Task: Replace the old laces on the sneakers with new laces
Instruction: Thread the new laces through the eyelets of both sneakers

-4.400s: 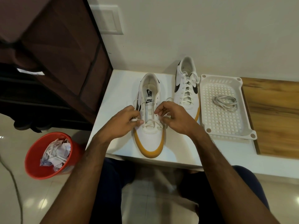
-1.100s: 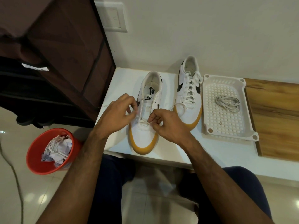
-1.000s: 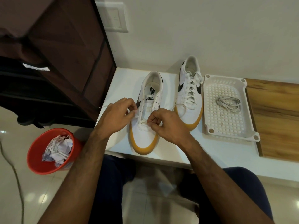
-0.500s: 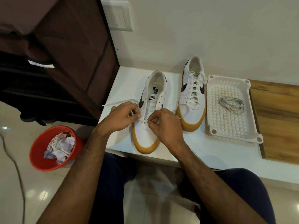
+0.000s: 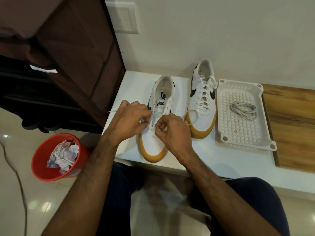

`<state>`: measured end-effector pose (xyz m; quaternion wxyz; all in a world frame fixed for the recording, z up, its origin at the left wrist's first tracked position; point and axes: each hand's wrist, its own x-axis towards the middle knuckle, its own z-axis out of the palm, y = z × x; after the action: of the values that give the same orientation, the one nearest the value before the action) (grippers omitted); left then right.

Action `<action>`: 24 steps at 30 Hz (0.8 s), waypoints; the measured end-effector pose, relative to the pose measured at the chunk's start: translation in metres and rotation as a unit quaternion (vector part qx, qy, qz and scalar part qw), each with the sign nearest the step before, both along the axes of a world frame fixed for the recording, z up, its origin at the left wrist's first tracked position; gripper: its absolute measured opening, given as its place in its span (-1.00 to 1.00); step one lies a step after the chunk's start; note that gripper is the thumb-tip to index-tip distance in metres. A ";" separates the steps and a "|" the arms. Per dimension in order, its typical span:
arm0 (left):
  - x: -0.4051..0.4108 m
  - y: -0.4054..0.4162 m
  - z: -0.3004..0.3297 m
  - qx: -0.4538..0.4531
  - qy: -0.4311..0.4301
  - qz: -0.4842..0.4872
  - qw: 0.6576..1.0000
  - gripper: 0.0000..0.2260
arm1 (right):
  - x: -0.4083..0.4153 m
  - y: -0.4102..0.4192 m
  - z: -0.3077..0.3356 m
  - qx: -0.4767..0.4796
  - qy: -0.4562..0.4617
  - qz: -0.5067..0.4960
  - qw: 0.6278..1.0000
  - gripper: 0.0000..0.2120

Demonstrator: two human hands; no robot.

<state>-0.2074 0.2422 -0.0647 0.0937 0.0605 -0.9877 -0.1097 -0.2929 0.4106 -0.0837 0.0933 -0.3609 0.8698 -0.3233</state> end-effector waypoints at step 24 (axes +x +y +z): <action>-0.002 -0.002 -0.019 0.417 -0.166 0.143 0.882 -0.79 | -0.018 0.008 0.000 -0.016 -0.101 0.091 0.991 -0.83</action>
<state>-0.2091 0.2397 -0.0838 -0.0905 0.2519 -0.8324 -0.4853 -0.3106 0.4182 -0.0841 0.2041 -0.4058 0.8138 -0.3625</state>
